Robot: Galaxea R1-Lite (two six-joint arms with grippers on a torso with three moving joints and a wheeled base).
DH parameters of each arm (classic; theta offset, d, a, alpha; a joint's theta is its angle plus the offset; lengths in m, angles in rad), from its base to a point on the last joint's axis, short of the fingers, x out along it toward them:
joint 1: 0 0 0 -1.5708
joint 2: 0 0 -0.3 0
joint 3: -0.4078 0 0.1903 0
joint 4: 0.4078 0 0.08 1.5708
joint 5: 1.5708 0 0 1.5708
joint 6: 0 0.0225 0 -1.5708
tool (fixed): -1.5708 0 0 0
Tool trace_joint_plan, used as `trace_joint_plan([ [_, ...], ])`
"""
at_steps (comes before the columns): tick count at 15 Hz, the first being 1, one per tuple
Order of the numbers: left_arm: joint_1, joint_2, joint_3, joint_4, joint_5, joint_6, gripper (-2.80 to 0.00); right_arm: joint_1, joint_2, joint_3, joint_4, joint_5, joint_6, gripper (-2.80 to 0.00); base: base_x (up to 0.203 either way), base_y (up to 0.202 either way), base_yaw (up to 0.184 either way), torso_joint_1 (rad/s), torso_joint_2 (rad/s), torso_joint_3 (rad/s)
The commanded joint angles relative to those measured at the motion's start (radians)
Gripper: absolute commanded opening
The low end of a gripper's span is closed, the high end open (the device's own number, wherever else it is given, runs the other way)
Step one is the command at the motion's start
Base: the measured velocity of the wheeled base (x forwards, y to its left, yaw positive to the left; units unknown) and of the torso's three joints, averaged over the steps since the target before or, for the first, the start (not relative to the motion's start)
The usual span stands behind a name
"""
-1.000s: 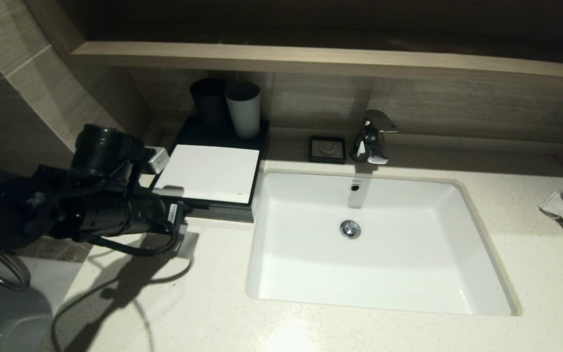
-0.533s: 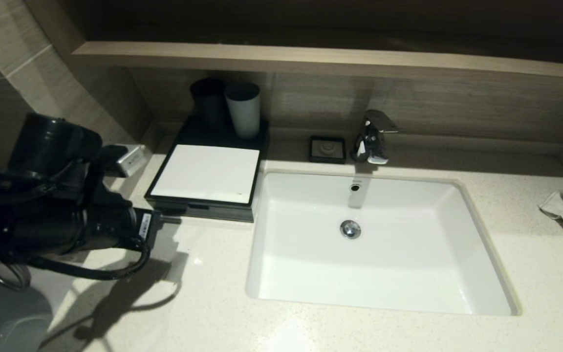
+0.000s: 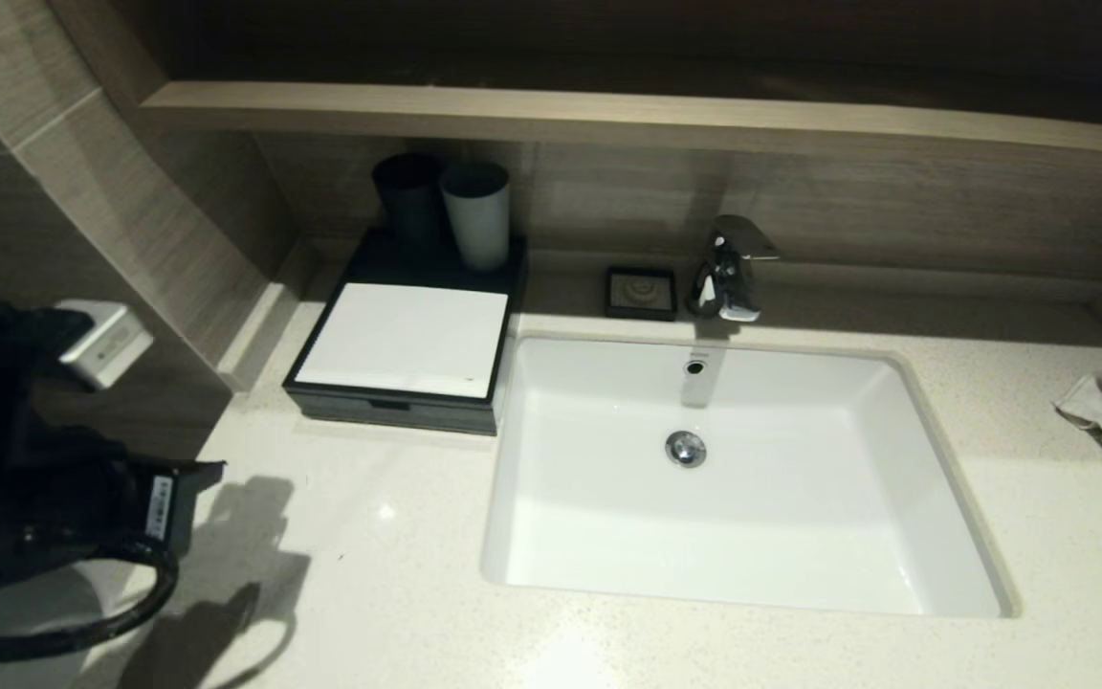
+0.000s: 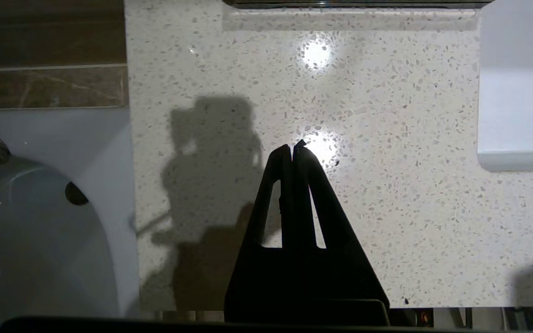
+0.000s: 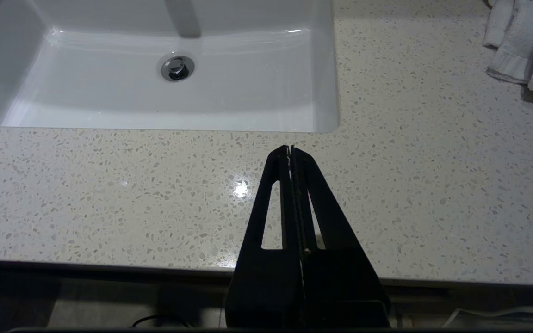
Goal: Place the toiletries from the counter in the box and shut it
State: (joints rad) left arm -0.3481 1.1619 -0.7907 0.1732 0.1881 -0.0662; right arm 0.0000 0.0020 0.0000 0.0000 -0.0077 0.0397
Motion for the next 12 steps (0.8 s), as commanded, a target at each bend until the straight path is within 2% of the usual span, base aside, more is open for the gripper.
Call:
trace_joint_plan([
  [1,0.0,-0.14,0.038,0.0,0.022,-0.001,-2.8,0.0,0.023,0.0,0.0,0.0,0.0,-2.8,0.0,0.0,0.0,0.0,0.0,0.0],
  [4,0.003,-0.23,0.074,0.002,0.038,-0.002,-2.8,0.0,-0.002,0.0,0.0,-0.001,0.0,-2.8,0.0,0.0,0.0,0.0,0.0,0.0],
  [10,0.003,-0.407,0.184,0.001,0.142,-0.001,-2.8,0.0,-0.002,0.0,0.0,0.0,0.0,-2.8,0.0,0.0,0.0,0.0,0.0,0.0],
  [12,0.029,-0.5,0.202,0.001,0.143,-0.001,-2.8,0.0,-0.002,0.0,0.0,0.0,0.0,-2.8,0.0,0.0,0.0,0.0,0.0,0.0],
])
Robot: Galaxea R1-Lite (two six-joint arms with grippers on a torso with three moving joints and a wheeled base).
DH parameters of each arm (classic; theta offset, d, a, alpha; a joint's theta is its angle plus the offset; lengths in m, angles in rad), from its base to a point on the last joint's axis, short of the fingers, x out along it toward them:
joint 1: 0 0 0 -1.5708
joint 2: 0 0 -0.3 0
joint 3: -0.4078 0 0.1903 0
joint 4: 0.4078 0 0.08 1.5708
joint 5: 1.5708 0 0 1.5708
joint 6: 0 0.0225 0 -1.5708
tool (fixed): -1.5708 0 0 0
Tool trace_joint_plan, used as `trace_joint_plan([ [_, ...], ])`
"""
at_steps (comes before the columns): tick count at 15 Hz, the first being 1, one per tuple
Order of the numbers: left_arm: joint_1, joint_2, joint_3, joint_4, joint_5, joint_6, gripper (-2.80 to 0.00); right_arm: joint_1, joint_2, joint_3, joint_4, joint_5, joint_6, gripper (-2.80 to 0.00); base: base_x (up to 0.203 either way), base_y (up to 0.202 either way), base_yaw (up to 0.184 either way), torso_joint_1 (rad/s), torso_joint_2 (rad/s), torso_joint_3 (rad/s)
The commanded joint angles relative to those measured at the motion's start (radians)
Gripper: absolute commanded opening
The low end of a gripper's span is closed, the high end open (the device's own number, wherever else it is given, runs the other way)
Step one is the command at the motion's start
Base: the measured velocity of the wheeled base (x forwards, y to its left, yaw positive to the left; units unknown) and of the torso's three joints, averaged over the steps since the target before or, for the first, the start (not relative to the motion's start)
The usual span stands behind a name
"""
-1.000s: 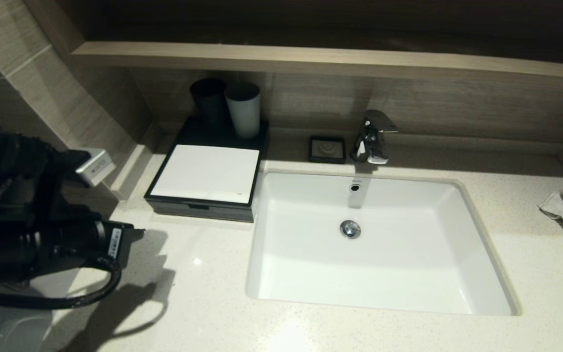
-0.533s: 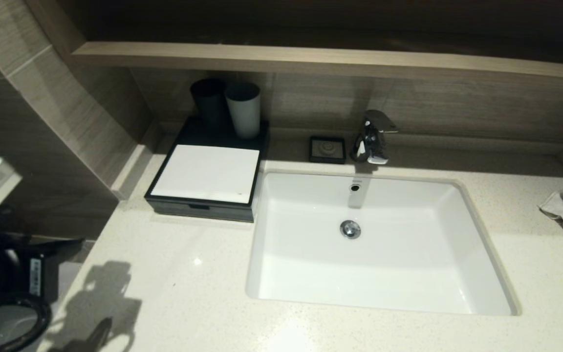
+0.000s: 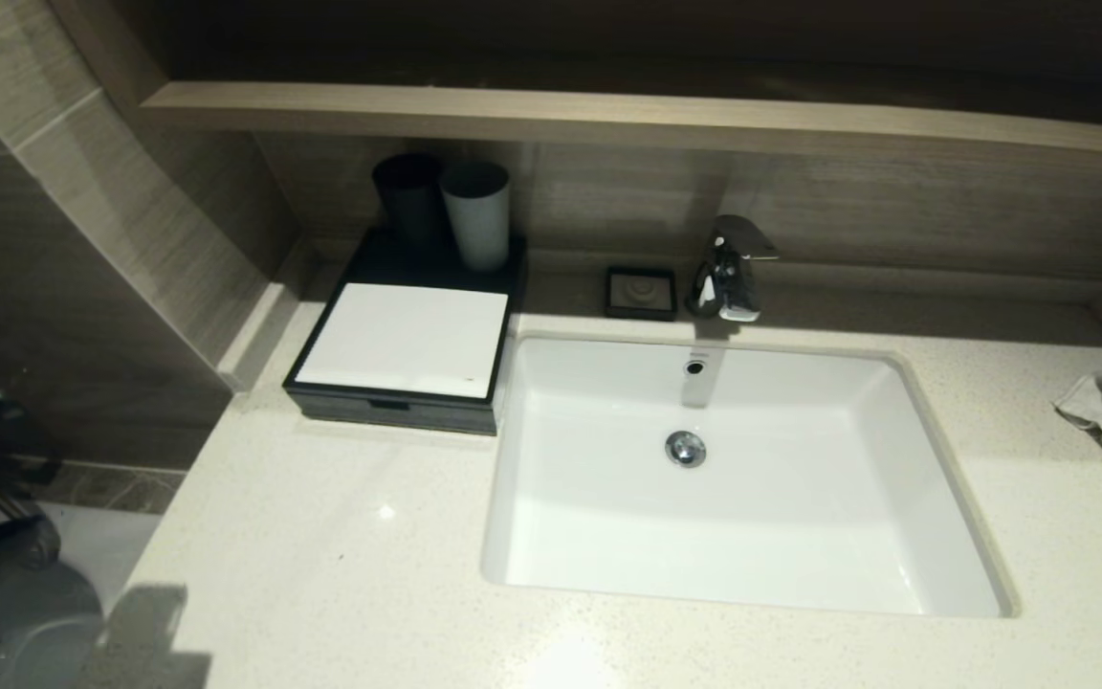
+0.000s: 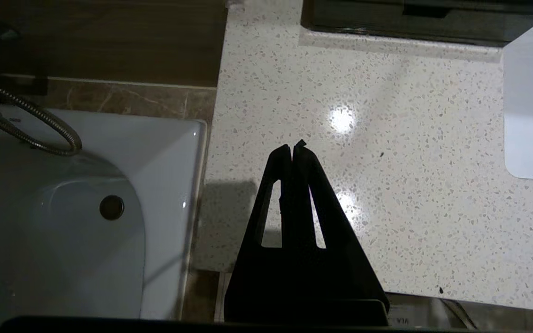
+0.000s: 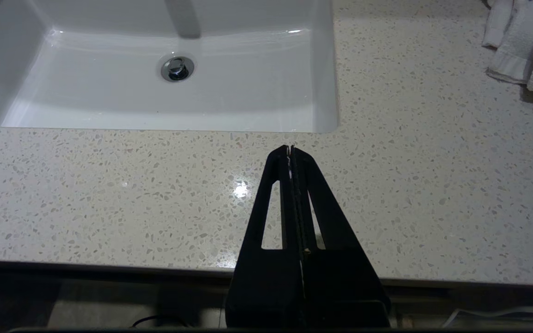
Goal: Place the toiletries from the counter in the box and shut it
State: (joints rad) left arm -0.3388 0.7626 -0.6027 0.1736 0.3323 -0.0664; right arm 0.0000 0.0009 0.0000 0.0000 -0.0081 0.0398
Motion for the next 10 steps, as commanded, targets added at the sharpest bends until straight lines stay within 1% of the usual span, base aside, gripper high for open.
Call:
trace_joint_plan([
  [1,0.071,-0.141,0.019,0.001,-0.023,0.001,-2.8,0.0,-0.001,0.0,0.0,0.0,0.0,-2.8,0.0,0.0,0.0,0.0,0.0,0.0],
  [4,0.288,-0.268,0.011,0.001,-0.204,0.006,-2.8,0.0,-0.001,0.0,0.0,-0.001,0.0,-2.8,0.0,0.0,0.0,0.0,0.0,0.0],
  [5,0.328,-0.319,0.016,0.005,-0.257,0.006,-2.8,0.0,-0.001,0.0,0.0,0.0,0.0,-2.8,0.0,0.0,0.0,0.0,0.0,0.0],
  [6,0.354,-0.366,0.028,0.01,-0.29,0.007,-2.8,0.0,-0.001,0.0,0.0,0.0,0.0,-2.8,0.0,0.0,0.0,0.0,0.0,0.0],
  [7,0.369,-0.41,0.048,0.013,-0.306,0.009,-2.8,0.0,-0.001,0.0,0.0,0.0,0.0,-2.8,0.0,0.0,0.0,0.0,0.0,0.0],
  [9,0.378,-0.487,0.09,0.019,-0.316,0.026,-2.8,0.0,-0.001,0.0,0.0,0.0,0.0,-2.8,0.0,0.0,0.0,0.0,0.0,0.0],
  [10,0.378,-0.514,0.114,0.021,-0.316,0.046,-2.8,0.0,-0.001,0.0,0.0,0.0,0.0,-2.8,0.0,0.0,0.0,0.0,0.0,0.0],
])
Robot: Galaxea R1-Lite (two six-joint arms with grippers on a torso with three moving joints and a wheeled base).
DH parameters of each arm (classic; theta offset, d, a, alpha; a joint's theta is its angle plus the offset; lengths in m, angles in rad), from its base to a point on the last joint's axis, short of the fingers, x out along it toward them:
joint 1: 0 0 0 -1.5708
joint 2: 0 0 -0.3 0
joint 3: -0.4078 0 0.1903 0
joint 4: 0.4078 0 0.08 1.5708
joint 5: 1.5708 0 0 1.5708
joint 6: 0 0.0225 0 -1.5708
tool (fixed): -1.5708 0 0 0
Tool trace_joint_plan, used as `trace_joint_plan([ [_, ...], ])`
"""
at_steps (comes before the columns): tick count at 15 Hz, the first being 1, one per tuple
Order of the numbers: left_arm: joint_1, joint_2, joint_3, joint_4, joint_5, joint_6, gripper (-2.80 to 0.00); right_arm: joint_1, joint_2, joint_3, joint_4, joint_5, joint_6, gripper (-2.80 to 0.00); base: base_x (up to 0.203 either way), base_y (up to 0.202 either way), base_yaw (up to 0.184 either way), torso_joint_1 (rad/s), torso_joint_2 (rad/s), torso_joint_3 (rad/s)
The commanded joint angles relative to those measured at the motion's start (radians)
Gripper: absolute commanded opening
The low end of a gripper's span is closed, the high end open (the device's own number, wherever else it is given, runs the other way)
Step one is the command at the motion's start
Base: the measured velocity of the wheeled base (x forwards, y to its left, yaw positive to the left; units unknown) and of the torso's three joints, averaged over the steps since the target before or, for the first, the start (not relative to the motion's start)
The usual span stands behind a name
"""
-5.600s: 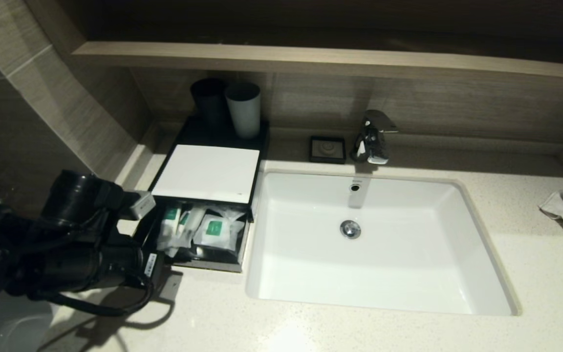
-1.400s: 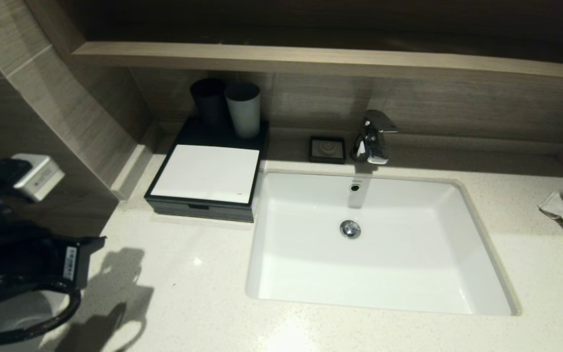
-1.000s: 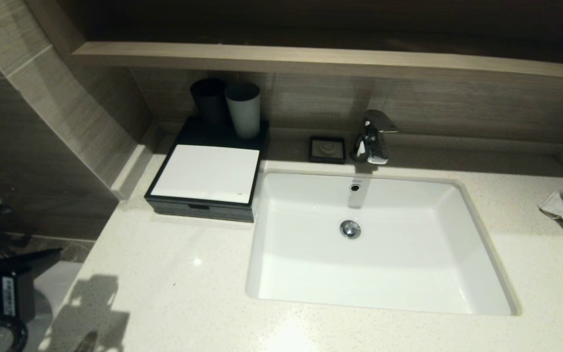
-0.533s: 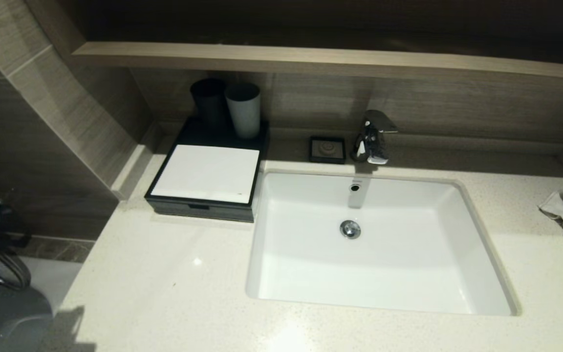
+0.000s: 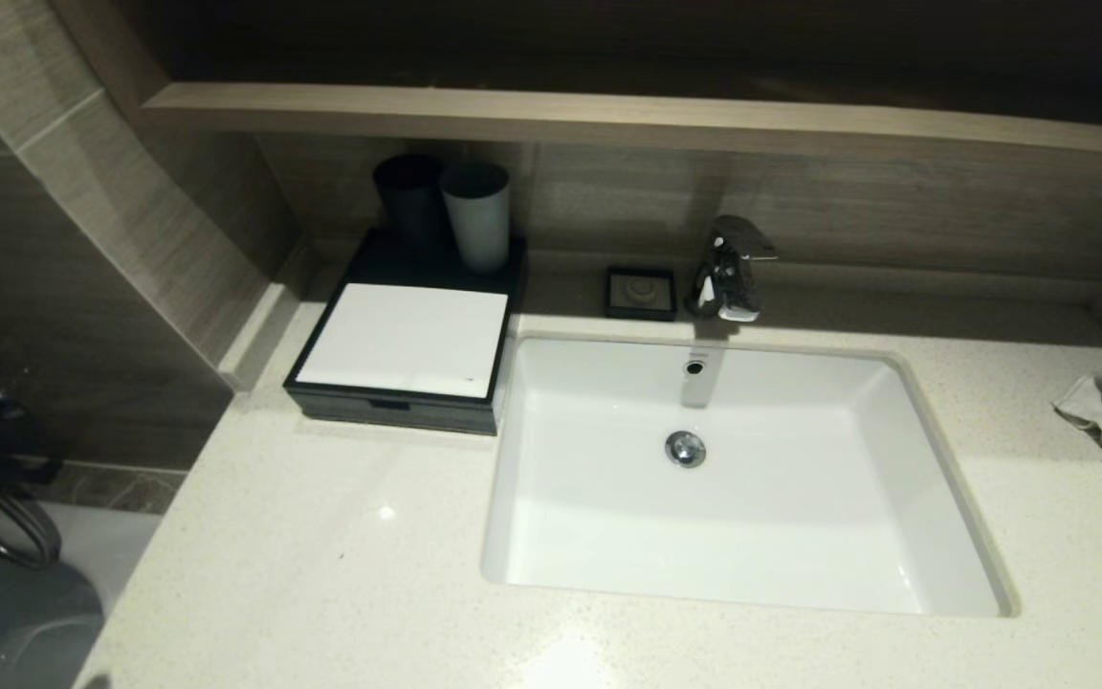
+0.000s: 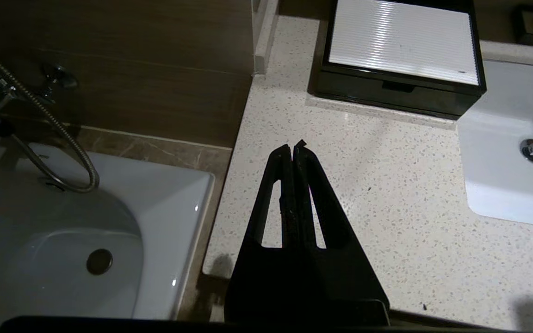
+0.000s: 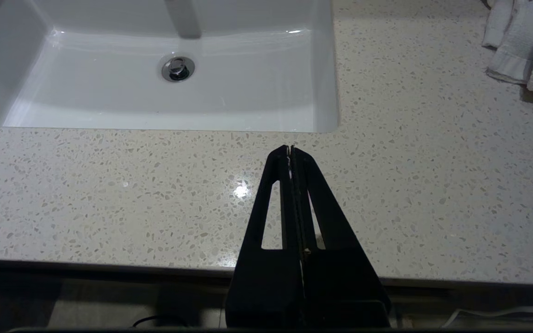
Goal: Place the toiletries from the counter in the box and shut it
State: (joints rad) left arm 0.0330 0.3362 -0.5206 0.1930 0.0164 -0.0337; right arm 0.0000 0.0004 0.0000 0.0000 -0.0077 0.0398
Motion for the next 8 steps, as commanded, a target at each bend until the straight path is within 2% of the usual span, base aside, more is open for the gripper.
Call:
trace_joint_plan([
  [1,0.004,-0.107,0.037,0.007,0.004,0.023,-2.8,0.0,0.0,0.0,0.0,0.0,0.0,-2.8,0.0,0.0,0.0,0.0,0.0,0.0],
  [2,-0.002,-0.135,0.038,0.017,0.006,0.029,-2.8,0.0,0.0,0.0,0.0,0.0,0.0,-2.8,0.0,0.0,0.0,0.0,0.0,0.0],
  [5,-0.023,-0.228,0.063,0.069,0.005,0.101,-2.8,0.0,0.0,0.0,0.0,0.0,0.0,-2.8,0.0,0.0,0.0,0.0,0.0,0.0],
  [8,-0.027,-0.253,0.074,0.069,0.005,0.112,-2.8,0.0,0.0,0.0,0.0,0.0,0.0,-2.8,0.0,0.0,0.0,0.0,0.0,0.0],
])
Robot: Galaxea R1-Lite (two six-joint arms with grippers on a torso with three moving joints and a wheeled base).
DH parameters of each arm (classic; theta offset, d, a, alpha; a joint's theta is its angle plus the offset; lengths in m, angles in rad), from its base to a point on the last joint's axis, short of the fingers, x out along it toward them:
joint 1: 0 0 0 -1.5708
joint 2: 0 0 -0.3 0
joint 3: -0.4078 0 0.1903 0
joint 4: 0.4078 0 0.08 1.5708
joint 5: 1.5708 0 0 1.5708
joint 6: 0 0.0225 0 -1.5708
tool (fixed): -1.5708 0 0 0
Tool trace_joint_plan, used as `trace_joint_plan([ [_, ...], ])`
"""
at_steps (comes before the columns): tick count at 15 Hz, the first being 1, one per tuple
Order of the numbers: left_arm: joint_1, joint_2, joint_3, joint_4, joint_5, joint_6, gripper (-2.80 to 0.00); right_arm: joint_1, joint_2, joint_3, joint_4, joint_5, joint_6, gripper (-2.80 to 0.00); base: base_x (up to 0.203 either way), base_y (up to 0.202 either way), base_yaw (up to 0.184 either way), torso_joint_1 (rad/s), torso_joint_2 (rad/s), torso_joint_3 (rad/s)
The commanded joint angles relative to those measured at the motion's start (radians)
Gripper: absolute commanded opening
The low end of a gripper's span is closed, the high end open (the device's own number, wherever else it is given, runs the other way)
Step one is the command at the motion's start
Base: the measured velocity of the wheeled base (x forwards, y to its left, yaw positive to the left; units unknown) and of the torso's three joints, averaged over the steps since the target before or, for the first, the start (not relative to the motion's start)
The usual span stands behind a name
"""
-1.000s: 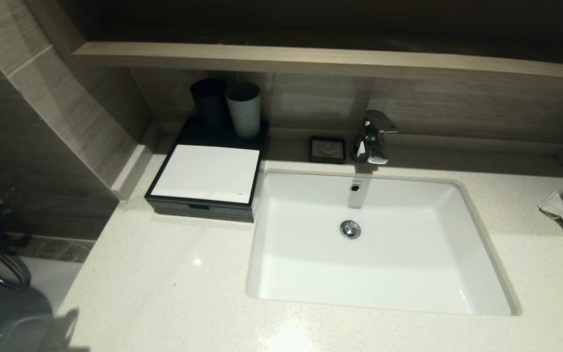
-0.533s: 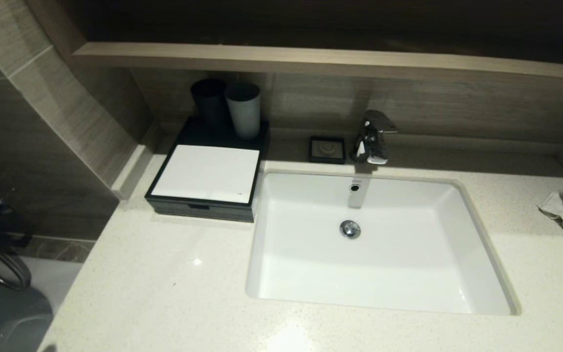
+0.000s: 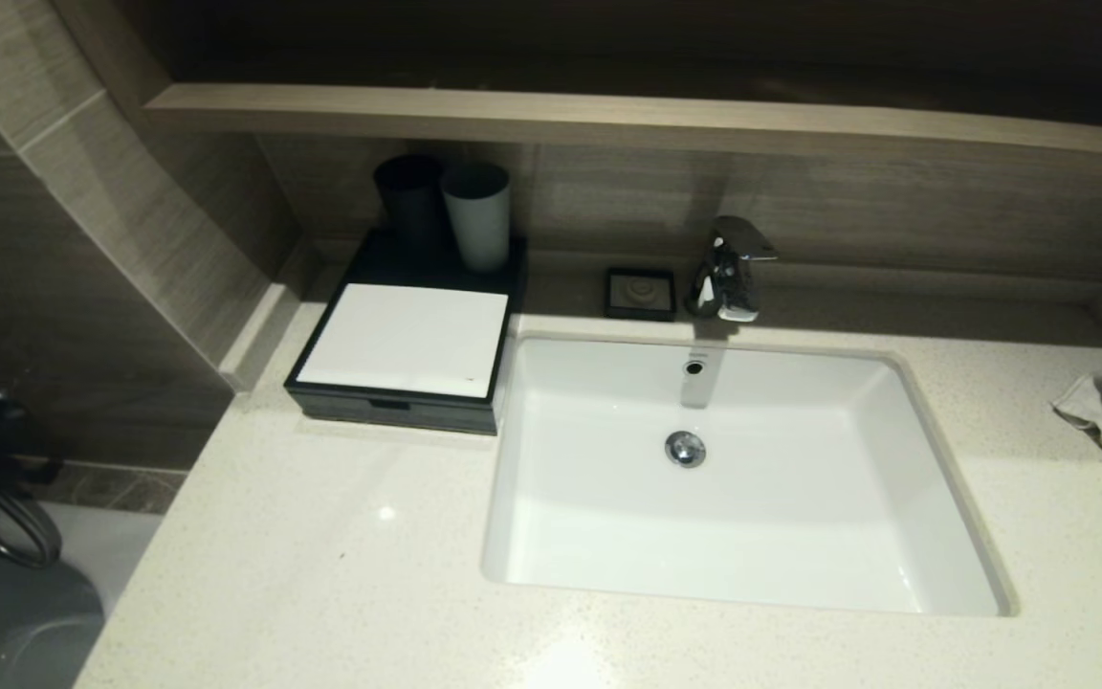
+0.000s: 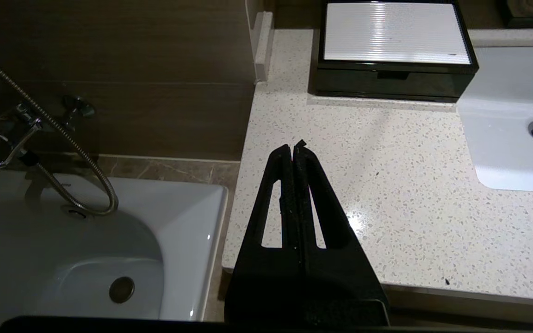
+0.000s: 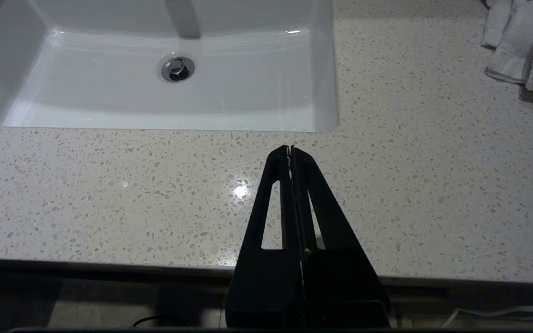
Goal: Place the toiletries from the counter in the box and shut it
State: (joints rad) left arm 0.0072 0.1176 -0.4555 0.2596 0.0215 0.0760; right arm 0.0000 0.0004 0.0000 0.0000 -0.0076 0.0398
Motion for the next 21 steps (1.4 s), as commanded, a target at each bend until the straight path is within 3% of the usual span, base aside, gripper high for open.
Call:
trace_joint_plan([
  [1,-0.001,-0.06,0.029,0.004,-0.001,0.004,-2.8,0.0,0.0,0.0,0.0,0.0,0.0,-2.8,0.0,0.0,0.0,0.0,0.0,0.0],
  [10,-0.003,-0.116,0.265,-0.124,0.04,0.012,-2.8,0.0,0.0,0.0,0.0,0.0,0.0,-2.8,0.0,0.0,0.0,0.0,0.0,0.0],
  [13,-0.003,-0.116,0.314,-0.147,0.031,0.05,-2.8,0.0,0.0,0.0,0.0,0.0,0.0,-2.8,0.0,0.0,0.0,0.0,0.0,0.0],
  [16,-0.003,-0.116,0.416,-0.293,0.027,0.095,-2.8,0.0,0.0,0.0,0.0,0.0,0.0,-2.8,0.0,0.0,0.0,0.0,0.0,0.0],
  [21,-0.003,-0.116,0.457,-0.324,-0.023,0.099,-2.8,0.0,0.0,0.0,0.0,0.0,0.0,-2.8,0.0,0.0,0.0,0.0,0.0,0.0],
])
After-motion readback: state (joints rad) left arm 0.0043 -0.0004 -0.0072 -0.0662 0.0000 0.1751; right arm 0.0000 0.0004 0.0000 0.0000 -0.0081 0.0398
